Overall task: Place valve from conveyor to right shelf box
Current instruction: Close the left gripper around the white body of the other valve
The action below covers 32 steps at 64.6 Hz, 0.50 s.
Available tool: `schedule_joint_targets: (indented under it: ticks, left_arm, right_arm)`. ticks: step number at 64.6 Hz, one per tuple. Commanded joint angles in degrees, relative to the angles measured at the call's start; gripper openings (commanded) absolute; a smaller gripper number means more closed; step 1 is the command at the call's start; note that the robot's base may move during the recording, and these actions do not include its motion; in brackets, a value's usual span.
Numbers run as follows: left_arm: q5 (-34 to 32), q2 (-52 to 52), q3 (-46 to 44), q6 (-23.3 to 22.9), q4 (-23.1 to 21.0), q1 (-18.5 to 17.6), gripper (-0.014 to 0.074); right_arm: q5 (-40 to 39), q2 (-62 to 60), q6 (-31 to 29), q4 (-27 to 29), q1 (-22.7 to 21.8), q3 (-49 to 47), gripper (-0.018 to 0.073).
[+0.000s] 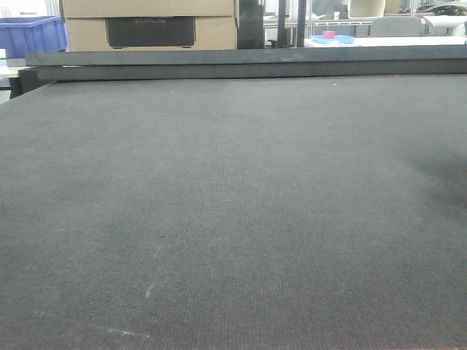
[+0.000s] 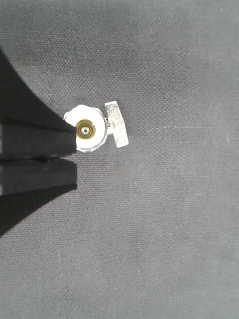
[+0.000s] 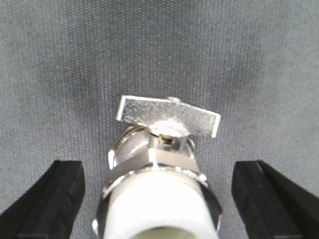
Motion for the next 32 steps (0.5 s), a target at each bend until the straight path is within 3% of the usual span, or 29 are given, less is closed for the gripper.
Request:
schedule_joint_targets:
  ticks: [1, 22, 27, 32]
  left_arm:
    - [-0.1, 0.0, -0.7, 0.0, -0.5, 0.1, -0.0111]
    - [-0.1, 0.0, -0.7, 0.0, -0.5, 0.1, -0.0111]
    - [-0.1, 0.0, -0.7, 0.0, -0.5, 0.1, -0.0111]
    - [-0.1, 0.0, -0.7, 0.0, -0.5, 0.1, -0.0111]
  right_arm:
    - [-0.2, 0.3, -0.5, 0.0, -0.1, -0.4, 0.0477]
    - [-0.2, 0.4, -0.5, 0.0, -0.1, -0.4, 0.0465]
    - [-0.3, 0.4, -0.5, 0.0, -0.1, -0.4, 0.0386]
    - [-0.3, 0.4, -0.5, 0.0, -0.1, -0.4, 0.0244]
